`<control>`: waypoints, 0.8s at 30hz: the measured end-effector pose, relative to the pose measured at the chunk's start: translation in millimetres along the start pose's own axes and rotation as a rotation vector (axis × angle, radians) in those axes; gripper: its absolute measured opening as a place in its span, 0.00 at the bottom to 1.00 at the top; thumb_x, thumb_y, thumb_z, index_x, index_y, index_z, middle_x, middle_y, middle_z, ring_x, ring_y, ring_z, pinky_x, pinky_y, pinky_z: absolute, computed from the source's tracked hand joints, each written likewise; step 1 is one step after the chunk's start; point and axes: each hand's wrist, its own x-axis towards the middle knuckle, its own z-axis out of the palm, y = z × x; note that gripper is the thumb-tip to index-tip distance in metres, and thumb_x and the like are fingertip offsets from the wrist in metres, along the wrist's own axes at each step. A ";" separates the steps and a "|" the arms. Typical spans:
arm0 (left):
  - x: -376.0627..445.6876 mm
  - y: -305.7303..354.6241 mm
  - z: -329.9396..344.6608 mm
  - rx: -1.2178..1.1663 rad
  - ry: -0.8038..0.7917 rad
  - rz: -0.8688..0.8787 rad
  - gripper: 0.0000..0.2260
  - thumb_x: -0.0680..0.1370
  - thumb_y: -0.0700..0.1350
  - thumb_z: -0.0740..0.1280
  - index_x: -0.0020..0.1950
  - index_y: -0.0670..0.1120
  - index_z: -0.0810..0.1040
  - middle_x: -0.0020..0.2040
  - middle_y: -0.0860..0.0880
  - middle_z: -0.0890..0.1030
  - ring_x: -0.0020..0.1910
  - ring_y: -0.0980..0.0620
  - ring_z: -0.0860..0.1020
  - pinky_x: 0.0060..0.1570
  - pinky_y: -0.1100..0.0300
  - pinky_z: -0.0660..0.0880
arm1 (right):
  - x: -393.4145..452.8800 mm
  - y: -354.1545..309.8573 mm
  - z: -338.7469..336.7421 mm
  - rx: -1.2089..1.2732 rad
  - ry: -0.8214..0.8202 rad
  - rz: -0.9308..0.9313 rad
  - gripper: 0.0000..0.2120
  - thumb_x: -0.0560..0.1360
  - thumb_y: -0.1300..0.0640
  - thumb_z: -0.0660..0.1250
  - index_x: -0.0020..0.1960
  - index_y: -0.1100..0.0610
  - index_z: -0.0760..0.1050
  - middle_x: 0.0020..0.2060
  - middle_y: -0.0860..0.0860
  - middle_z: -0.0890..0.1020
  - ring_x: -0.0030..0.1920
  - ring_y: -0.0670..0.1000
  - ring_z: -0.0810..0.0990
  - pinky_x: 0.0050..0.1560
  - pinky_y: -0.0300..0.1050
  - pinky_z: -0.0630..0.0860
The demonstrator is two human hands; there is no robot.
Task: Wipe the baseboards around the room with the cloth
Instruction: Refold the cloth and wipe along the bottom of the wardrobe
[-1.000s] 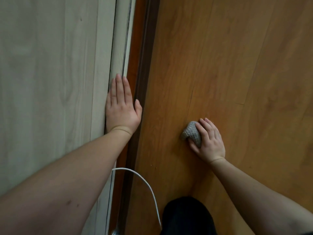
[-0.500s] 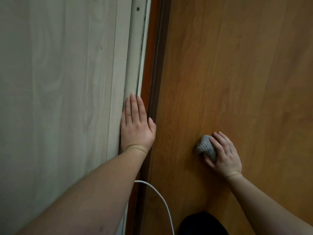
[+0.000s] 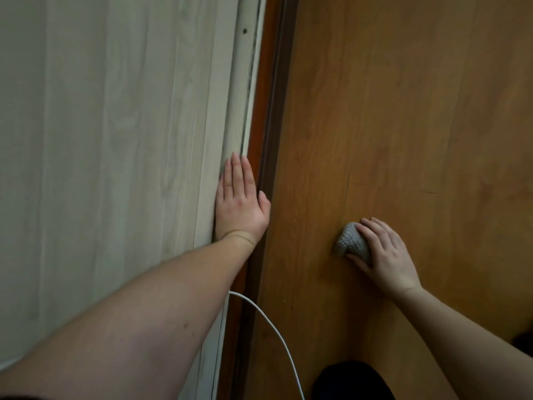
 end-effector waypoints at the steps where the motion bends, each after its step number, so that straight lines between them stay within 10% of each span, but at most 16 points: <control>1: 0.6 0.3 -0.1 -0.007 0.000 0.002 0.31 0.81 0.56 0.41 0.78 0.42 0.32 0.82 0.41 0.43 0.81 0.44 0.44 0.79 0.48 0.50 | 3.8 -1.8 -1.8 -0.020 -0.014 -0.009 0.34 0.72 0.49 0.75 0.74 0.57 0.67 0.69 0.58 0.74 0.70 0.61 0.70 0.70 0.62 0.67; 8: 1.2 -1.1 1.3 -0.007 0.006 -0.010 0.32 0.82 0.56 0.44 0.79 0.42 0.35 0.82 0.41 0.45 0.81 0.44 0.45 0.79 0.49 0.50 | 73.1 -49.8 2.7 -0.023 -0.110 -0.341 0.30 0.69 0.50 0.77 0.68 0.57 0.73 0.60 0.56 0.79 0.59 0.57 0.78 0.59 0.53 0.77; 17: 8.4 -9.7 -21.1 0.195 -0.127 0.117 0.33 0.82 0.59 0.36 0.77 0.41 0.27 0.77 0.43 0.26 0.77 0.48 0.28 0.76 0.51 0.32 | 69.2 -88.1 7.4 0.086 -0.193 -0.235 0.29 0.72 0.47 0.74 0.70 0.52 0.71 0.64 0.51 0.77 0.62 0.52 0.77 0.63 0.48 0.74; 24: 11.3 -25.0 -10.0 0.303 -0.030 0.251 0.31 0.82 0.56 0.38 0.79 0.39 0.33 0.80 0.41 0.33 0.80 0.46 0.36 0.78 0.48 0.39 | 58.4 -100.3 44.5 0.119 -0.150 -0.299 0.31 0.67 0.50 0.79 0.67 0.56 0.74 0.59 0.54 0.80 0.59 0.54 0.80 0.62 0.50 0.76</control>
